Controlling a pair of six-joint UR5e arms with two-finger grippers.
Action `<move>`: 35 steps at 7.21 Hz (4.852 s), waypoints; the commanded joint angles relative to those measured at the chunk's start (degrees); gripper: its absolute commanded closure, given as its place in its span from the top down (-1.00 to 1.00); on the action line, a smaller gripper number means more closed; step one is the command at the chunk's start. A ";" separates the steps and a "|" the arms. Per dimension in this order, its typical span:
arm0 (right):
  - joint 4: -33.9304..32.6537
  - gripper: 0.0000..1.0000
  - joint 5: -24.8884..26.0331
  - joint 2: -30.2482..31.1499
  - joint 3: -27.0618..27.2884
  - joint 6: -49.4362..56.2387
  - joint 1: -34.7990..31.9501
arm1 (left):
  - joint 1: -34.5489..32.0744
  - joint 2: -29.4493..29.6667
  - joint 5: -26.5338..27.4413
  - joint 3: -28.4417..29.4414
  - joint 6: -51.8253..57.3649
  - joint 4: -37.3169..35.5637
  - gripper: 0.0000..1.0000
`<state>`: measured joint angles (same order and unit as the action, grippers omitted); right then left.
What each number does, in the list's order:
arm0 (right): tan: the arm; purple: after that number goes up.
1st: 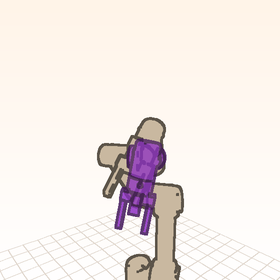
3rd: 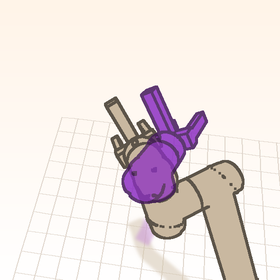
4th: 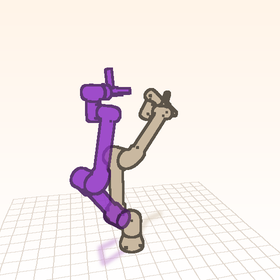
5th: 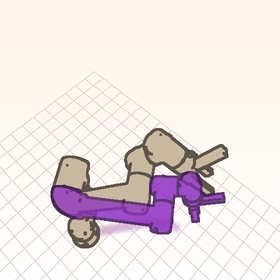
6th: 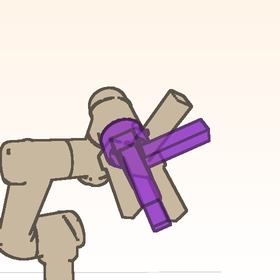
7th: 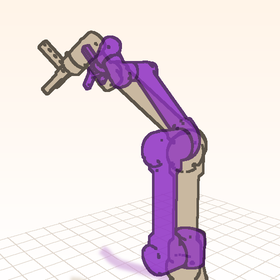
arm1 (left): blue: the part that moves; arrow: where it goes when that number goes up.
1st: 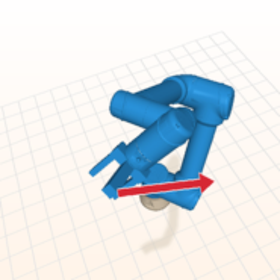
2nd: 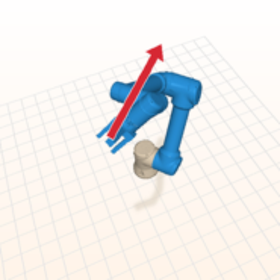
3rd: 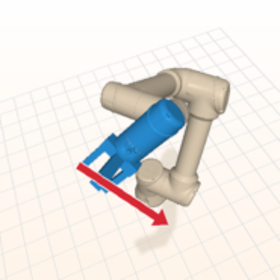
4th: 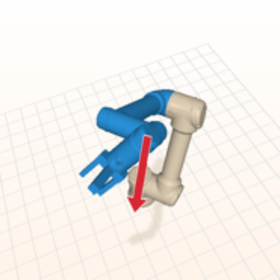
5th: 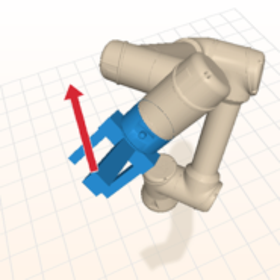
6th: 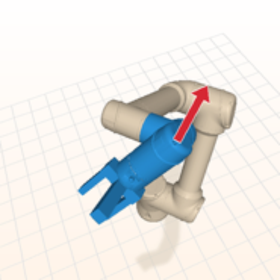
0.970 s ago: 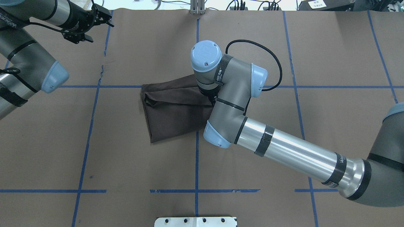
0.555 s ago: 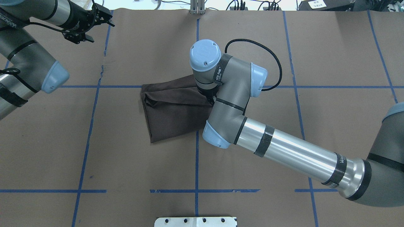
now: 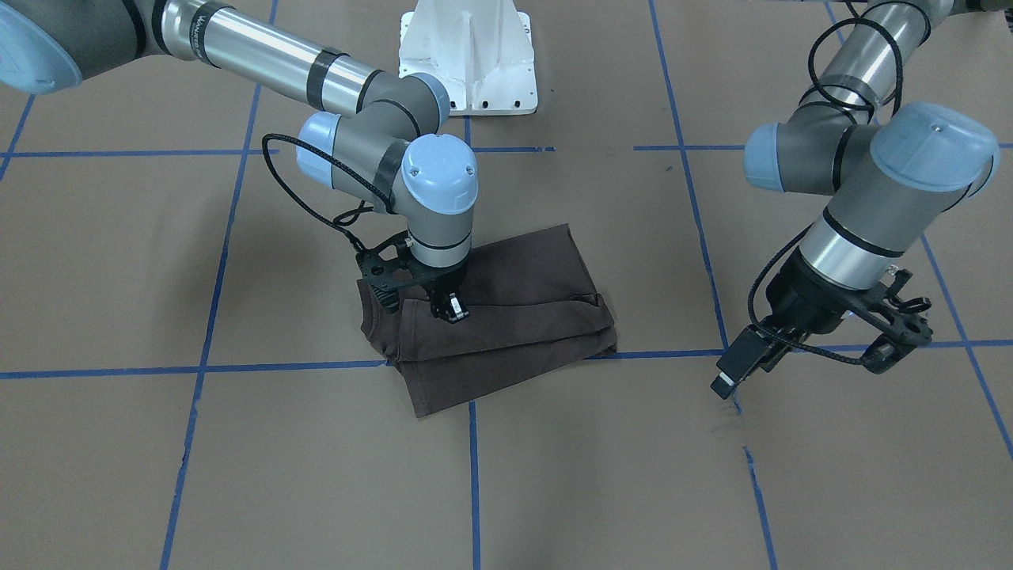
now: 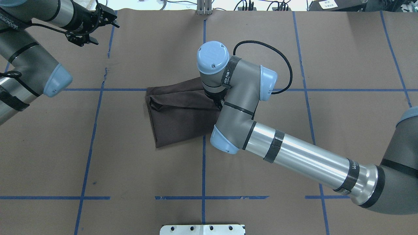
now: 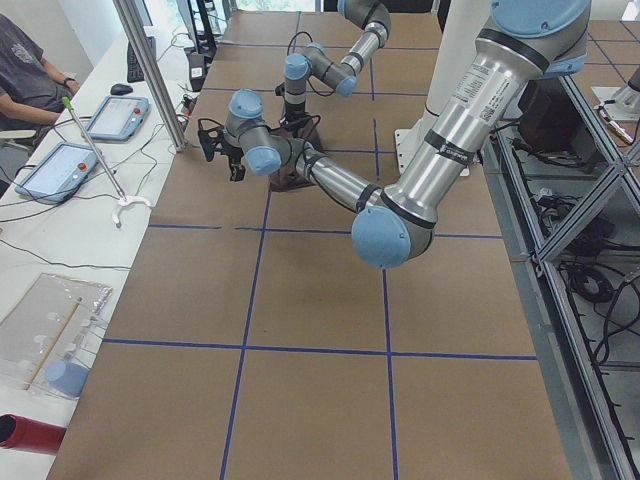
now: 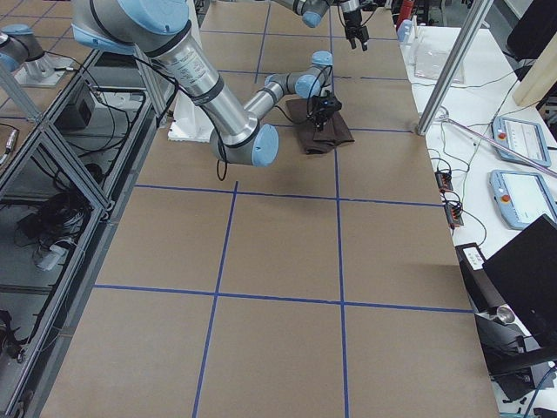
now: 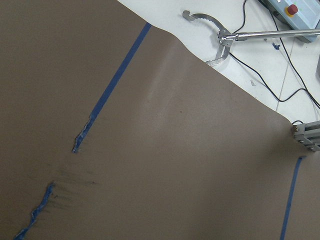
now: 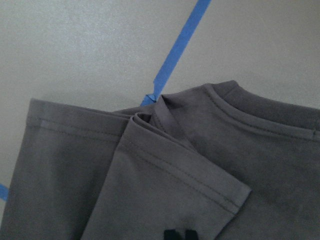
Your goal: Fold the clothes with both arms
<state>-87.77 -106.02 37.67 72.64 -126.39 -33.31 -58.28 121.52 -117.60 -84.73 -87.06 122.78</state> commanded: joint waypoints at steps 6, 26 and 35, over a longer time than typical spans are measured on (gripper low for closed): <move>0.24 -0.57 0.20 1.18 -0.21 -0.52 0.79 | 0.09 0.12 0.09 -0.44 -0.47 0.00 1.00; 10.46 1.00 -13.39 7.54 1.14 41.83 -23.69 | -0.34 -8.55 -2.81 -7.36 8.25 -0.17 1.00; -2.08 1.00 -26.96 48.43 17.92 126.99 -52.46 | -30.01 -31.26 -9.05 -8.79 98.46 -16.10 1.00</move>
<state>-83.50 -132.84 81.56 85.20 -5.79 -83.66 -82.98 90.84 -126.58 -93.52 -3.78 114.29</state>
